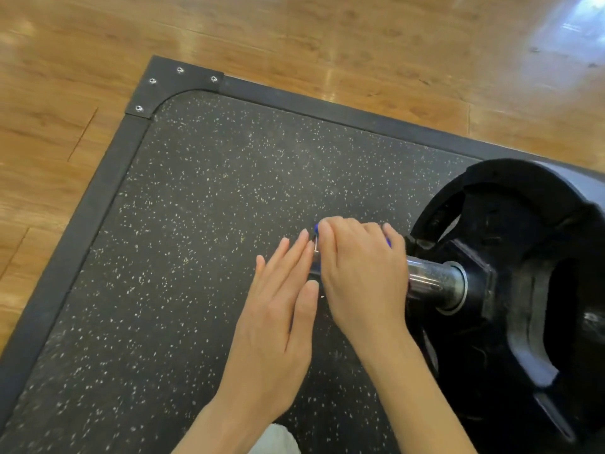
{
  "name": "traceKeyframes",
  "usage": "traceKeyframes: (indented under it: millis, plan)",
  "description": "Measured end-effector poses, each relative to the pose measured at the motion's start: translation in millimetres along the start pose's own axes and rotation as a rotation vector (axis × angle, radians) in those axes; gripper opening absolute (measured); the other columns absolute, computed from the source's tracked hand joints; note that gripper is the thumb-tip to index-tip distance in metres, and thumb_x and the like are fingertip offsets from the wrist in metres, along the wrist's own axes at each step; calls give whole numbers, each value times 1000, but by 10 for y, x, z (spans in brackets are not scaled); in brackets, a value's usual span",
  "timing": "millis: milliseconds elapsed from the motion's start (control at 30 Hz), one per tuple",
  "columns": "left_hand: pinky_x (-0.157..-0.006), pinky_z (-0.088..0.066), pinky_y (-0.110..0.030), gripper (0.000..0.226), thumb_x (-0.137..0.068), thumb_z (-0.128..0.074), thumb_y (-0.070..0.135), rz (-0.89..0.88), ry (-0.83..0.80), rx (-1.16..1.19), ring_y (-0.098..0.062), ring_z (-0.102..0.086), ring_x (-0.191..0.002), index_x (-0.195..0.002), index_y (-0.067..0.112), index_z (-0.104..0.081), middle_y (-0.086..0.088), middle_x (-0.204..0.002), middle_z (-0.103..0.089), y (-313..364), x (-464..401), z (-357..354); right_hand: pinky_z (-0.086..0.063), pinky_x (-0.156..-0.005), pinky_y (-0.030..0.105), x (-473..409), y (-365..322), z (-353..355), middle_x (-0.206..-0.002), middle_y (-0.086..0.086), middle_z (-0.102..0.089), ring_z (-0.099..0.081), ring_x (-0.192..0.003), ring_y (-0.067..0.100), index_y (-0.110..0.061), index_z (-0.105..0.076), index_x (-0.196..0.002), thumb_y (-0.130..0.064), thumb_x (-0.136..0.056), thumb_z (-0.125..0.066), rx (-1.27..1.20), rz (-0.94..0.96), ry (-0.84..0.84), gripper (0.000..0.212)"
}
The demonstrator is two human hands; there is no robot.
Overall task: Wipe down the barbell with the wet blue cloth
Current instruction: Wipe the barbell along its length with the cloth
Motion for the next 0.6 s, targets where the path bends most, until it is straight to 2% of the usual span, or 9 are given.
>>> traceKeyframes:
  millis: [67,167,233,300,367,433,500,600]
  plan:
    - [-124,0,-21,54,-107,-18,45,0,-4,15,4,-12,-152,-158,28,-26,25,-164,-21,0,52,-5,-33,-110,42,83,-21,-33,-100,-17,-64,-58,-103,15,-32,-61,-100,-35,-106,-29,-30,82,49,33]
    - [-123,-1,-22,53,-108,-19,44,-11,-13,17,1,-13,-153,-158,29,-25,26,-165,-19,0,141,-7,-28,-114,49,342,64,-44,-119,-19,-63,-53,-122,19,-32,-64,-118,-38,-107,-29,-55,86,177,37]
    - [-124,-1,-22,54,-108,-19,45,4,-25,38,0,-12,-154,-159,29,-22,26,-165,-16,-18,186,-21,-38,-104,44,308,-31,-67,-112,-17,-65,-57,-114,19,-30,-66,-114,-36,-106,-32,-46,139,217,36]
    - [-124,0,-23,55,-108,-18,47,13,-56,54,-2,-10,-154,-160,30,-17,25,-166,-13,-42,238,-37,-40,-97,38,323,-93,-105,-113,-16,-66,-58,-110,16,-29,-67,-115,-33,-106,-34,-58,211,199,33]
    - [-123,0,-23,56,-108,-16,50,8,-85,65,-3,-9,-155,-160,30,-15,24,-167,-10,-53,275,-44,-34,-110,41,470,20,-137,-135,-12,-60,-51,-130,18,-27,-62,-133,-34,-108,-32,-90,210,214,40]
    - [-123,0,-22,57,-107,-17,49,2,-104,78,-4,-8,-155,-160,28,-15,24,-167,-8,-48,288,-47,-19,-123,46,673,134,-149,-153,-6,-47,-35,-147,23,-27,-50,-147,-34,-108,-28,-72,153,277,45]
    - [-123,1,-21,57,-107,-18,47,2,-115,74,-3,-7,-155,-160,28,-13,24,-167,-6,-47,280,-45,-12,-125,47,678,131,-196,-156,-5,-43,-31,-149,26,-26,-46,-150,-34,-109,-27,-57,151,303,46]
    - [-123,2,-21,56,-107,-18,46,-20,-122,44,0,-5,-154,-160,28,-12,25,-167,-4,-43,232,-31,-22,-121,46,465,62,-199,-148,-8,-53,-42,-143,25,-23,-55,-144,-34,-110,-27,-35,158,309,45]
Point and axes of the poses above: each hand's wrist, its own x-axis away from the middle knuckle, its own z-axis out of the back of the hand, y = z × x, the point moved 4 cm from there along -x, towards the middle knuckle
